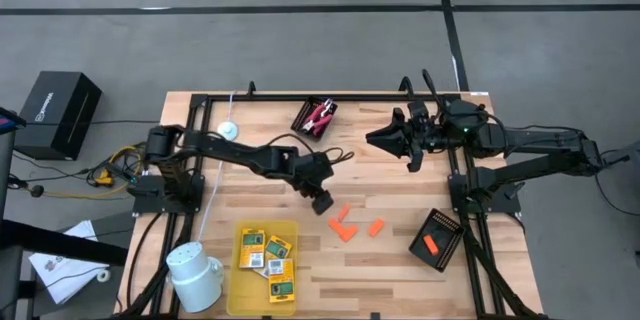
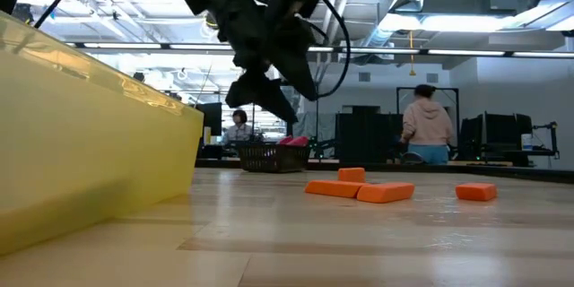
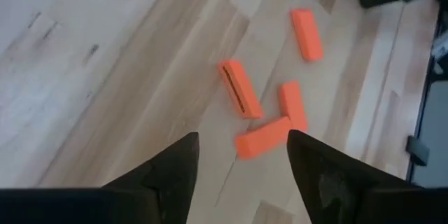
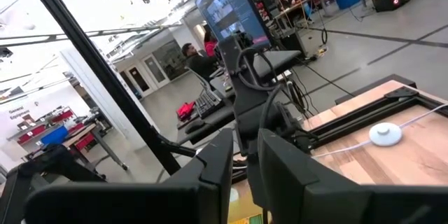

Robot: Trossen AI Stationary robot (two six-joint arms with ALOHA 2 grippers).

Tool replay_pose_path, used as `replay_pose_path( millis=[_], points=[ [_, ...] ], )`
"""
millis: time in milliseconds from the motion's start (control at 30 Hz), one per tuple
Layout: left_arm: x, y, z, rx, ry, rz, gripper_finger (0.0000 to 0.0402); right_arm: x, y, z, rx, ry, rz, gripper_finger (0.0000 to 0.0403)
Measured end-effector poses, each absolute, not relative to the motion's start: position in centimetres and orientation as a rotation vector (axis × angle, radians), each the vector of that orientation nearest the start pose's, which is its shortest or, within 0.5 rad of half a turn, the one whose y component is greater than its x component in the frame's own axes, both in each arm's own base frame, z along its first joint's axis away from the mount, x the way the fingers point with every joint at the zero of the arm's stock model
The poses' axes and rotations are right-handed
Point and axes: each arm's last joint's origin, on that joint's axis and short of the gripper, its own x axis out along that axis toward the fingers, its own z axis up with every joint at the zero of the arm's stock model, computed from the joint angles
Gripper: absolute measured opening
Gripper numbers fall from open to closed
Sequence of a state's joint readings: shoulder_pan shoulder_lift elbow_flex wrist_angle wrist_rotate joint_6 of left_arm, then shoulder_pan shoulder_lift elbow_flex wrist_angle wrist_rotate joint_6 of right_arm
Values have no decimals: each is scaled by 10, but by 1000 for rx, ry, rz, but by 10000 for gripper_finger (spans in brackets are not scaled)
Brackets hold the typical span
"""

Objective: Pick & Place School Supplies
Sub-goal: Put the orange eraser into the bottom black bin

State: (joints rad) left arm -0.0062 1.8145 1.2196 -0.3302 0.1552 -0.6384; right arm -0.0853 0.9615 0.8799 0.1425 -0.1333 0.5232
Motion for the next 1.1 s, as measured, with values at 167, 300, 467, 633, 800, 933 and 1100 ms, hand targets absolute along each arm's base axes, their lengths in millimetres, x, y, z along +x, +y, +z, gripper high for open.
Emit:
replay_pose_path(
  millis=[167, 300, 467, 633, 800, 933, 1100],
  points=[
    [387, -5, 192, -692, 939, 172, 217, 214, -14, 366, 516, -47, 63, 63],
    [395, -5, 185, -700, 952, 181, 218, 214, -14, 366, 516, -46, 63, 63],
    [407, -5, 178, -706, 958, 181, 218, 214, -14, 365, 516, -44, 62, 63],
    [414, -9, 179, -715, 955, 146, 218, 214, -14, 365, 517, -39, 61, 63],
    [414, -21, 180, -711, 960, 134, 209, 214, -14, 365, 517, -41, 62, 63],
    [413, -30, 180, -694, 958, 144, 200, 214, -14, 365, 516, -42, 62, 63],
    [413, -32, 180, -693, 956, 150, 208, 214, -14, 365, 516, -45, 63, 63]
  ],
)
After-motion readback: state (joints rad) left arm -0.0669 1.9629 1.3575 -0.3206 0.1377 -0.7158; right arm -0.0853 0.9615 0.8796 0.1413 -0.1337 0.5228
